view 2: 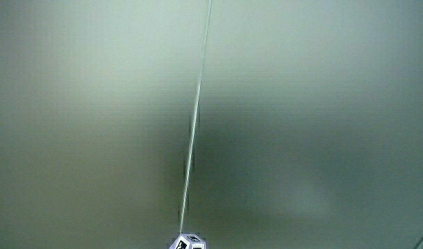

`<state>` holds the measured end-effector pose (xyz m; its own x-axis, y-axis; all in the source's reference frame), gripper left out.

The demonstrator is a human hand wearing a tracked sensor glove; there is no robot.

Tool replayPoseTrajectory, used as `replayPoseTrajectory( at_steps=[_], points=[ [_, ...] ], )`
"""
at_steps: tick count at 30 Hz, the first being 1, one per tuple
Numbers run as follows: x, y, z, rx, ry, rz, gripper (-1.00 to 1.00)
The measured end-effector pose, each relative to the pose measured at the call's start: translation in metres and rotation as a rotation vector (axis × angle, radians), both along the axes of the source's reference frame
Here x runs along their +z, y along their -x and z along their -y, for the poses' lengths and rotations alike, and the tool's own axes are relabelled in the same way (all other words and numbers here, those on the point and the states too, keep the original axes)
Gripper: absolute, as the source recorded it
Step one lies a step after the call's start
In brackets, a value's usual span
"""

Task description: Place green brick

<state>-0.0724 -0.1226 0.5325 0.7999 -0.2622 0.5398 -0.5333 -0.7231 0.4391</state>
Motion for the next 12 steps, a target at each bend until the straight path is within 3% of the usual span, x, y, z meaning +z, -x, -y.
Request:
replayPoseTrajectory(
  at_steps=[3, 6, 8, 12],
  points=[
    [0.004, -0.001, 0.000, -0.011, 0.021, -0.006, -1.00],
    [0.004, -0.005, 0.000, -0.006, 0.025, 0.003, -1.00],
    [0.012, -0.008, 0.001, -0.003, 0.029, -0.025, -1.00],
    [0.009, -0.015, 0.000, 0.003, 0.010, 0.015, -1.00]
  ],
)
